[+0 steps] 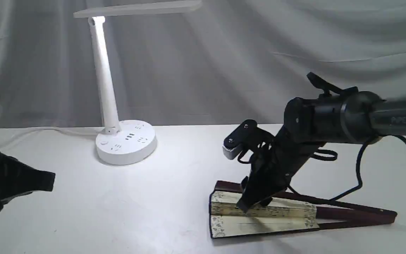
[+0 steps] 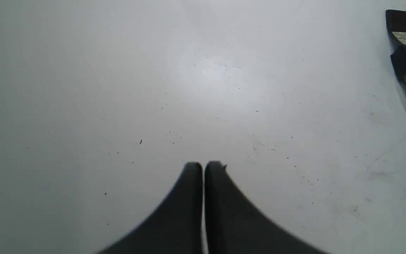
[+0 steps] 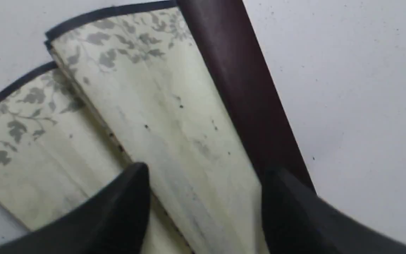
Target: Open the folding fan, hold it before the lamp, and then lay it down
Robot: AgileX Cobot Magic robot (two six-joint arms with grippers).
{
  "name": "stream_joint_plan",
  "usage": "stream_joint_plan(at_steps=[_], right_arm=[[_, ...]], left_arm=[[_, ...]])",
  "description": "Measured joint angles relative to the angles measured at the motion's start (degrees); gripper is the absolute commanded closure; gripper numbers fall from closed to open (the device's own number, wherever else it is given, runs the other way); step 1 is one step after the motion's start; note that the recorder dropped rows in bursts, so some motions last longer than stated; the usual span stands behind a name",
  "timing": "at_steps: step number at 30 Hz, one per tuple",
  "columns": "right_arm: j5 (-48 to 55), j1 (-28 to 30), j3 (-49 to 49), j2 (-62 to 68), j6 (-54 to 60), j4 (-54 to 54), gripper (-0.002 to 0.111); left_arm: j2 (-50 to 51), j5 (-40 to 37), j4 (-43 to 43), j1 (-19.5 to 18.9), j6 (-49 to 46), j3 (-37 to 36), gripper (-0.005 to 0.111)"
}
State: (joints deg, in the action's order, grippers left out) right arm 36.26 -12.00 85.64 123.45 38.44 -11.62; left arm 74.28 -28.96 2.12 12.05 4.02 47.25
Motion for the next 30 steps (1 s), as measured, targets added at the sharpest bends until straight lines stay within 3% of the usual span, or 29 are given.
stream_joint_plan(at_steps=[19, 30], right_arm=[[0.30, 0.00, 0.17, 2.43, -0.71, -0.24, 0.060], [-5.78, 0.00, 0.17, 2.85, -24.46, 5.83, 0.060]], left_arm=[[0.00, 0.00, 0.00, 0.00, -0.12, 0.00, 0.107], [0.00, 0.00, 0.00, 0.00, -0.12, 0.00, 0.107]])
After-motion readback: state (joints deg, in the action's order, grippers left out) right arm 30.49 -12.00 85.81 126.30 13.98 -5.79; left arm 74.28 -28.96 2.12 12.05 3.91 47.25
